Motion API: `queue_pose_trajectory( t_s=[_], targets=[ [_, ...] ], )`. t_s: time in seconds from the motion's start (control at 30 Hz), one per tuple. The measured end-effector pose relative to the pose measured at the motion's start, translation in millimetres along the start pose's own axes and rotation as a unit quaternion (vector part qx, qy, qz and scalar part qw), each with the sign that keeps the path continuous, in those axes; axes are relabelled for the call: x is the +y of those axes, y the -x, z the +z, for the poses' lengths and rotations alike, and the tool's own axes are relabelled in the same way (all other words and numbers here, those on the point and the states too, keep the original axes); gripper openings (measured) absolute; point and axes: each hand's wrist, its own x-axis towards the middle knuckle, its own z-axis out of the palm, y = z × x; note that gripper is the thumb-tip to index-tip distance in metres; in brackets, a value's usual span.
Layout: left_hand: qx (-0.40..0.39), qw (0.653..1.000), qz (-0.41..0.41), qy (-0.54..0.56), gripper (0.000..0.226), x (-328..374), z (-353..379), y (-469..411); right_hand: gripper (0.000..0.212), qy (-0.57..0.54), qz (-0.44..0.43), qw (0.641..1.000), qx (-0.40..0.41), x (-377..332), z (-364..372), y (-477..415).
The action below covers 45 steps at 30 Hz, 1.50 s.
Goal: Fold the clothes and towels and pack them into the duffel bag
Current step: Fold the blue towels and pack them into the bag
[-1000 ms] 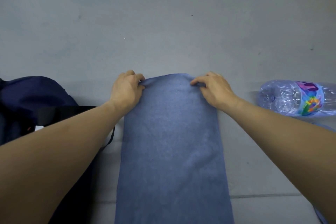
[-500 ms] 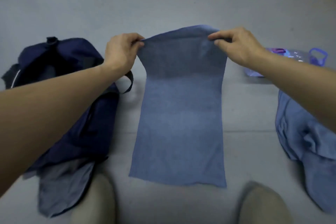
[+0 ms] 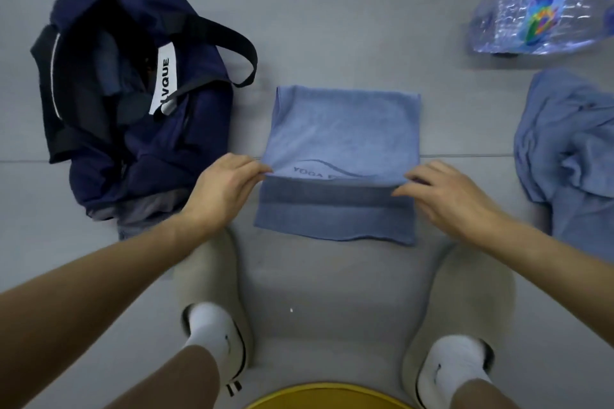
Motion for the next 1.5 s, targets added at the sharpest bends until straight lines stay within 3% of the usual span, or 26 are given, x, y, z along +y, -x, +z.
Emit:
queue_pose_trajectory(
  t_s=[0.1,0.2,0.37,0.43,0.53,0.6,0.7,0.83,1.07,1.33,1.4,1.5],
  targets=[
    [0.024,0.998,0.044,-0.023,0.018,-5,10,23,0.034,-0.001,-0.034,0.999,-0.006,-17,12,14],
    [-0.002,0.992,0.115,-0.046,0.019,-15,13,40,0.037,0.012,-0.064,0.998,-0.016,-26,13,23],
    [-0.151,0.971,0.172,-0.068,0.03,-30,36,60,0.012,0.017,-0.023,0.977,-0.212,-27,24,36],
    [-0.176,0.968,0.165,-0.07,0.04,-26,41,52,0.021,-0.007,0.014,0.972,-0.234,-28,17,25],
    [-0.113,0.981,0.143,-0.065,0.043,-19,42,14,0.037,-0.09,0.084,0.982,-0.145,-21,6,-8],
    [-0.098,0.985,0.123,-0.07,0.047,-12,42,-22,0.053,-0.082,0.116,0.986,-0.091,-6,9,-32],
    [-0.129,0.985,0.099,-0.062,0.056,3,49,-77,0.076,-0.035,0.164,0.974,-0.151,19,19,-70],
    [-0.206,0.976,0.021,-0.067,0.066,14,72,-124,0.087,0.026,0.212,0.955,-0.206,48,35,-98],
    [-0.221,0.969,-0.013,-0.111,0.077,-1,85,-153,0.084,0.068,0.188,0.953,-0.228,87,38,-107],
    [-0.216,0.971,-0.07,-0.079,0.074,-15,72,-214,0.078,0.065,0.203,0.945,-0.247,135,22,-161],
    [-0.201,0.975,-0.063,-0.066,0.067,-20,68,-224,0.069,0.05,0.196,0.954,-0.223,141,21,-165],
    [-0.111,0.992,-0.026,-0.053,0.051,-33,64,-229,0.051,0.002,0.188,0.976,-0.11,144,19,-162]
  ],
)
